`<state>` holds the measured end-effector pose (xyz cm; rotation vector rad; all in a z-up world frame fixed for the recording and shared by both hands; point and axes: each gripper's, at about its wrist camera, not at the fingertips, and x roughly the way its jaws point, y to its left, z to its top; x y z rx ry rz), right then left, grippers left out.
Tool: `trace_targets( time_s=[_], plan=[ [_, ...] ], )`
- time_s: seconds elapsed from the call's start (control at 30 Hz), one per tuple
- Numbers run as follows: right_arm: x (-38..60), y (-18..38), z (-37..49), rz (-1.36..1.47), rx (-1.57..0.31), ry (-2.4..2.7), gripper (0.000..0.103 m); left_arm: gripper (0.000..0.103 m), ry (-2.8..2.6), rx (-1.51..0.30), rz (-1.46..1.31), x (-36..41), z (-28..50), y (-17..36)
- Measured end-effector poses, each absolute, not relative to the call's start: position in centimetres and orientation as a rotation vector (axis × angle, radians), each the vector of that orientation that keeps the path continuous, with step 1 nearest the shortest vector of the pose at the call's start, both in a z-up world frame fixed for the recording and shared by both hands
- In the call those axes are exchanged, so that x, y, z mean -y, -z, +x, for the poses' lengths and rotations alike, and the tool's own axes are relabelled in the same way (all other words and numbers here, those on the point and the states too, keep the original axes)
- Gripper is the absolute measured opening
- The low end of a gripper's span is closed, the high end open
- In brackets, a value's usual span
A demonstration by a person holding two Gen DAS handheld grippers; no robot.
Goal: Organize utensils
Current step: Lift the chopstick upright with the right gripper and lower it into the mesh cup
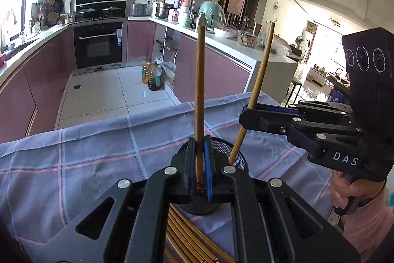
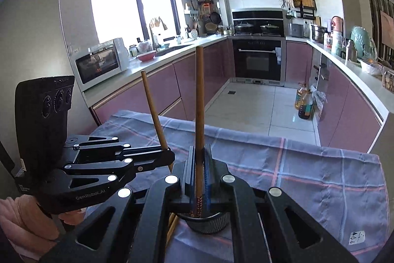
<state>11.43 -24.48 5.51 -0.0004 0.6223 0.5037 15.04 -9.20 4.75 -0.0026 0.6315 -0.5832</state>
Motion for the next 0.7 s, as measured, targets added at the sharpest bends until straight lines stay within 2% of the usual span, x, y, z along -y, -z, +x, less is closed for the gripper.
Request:
trace_targets(
  time_s=[0.13, 0.43, 0.53, 0.7],
  plan=[
    [23.8, -4.4, 12.2, -0.012, -0.687, -0.509, 0.006, 0.008, 0.578, -0.652, 0.008, 9.9, 16.0, -2.0],
    [23.0, -4.0, 13.8, 0.007, -0.713, -0.484, 0.007, 0.010, 0.536, -0.663, 0.021, 9.3, 18.6, -0.4],
    [23.3, -4.1, 13.6, 0.027, -0.689, -0.474, 0.019, 0.015, 0.518, -0.642, 0.017, 8.6, 18.0, -0.7],
    [24.0, -5.5, 11.0, 0.041, -0.594, -0.481, 0.032, 0.026, 0.452, -0.552, 0.022, 6.0, 15.8, -1.7]
  ],
)
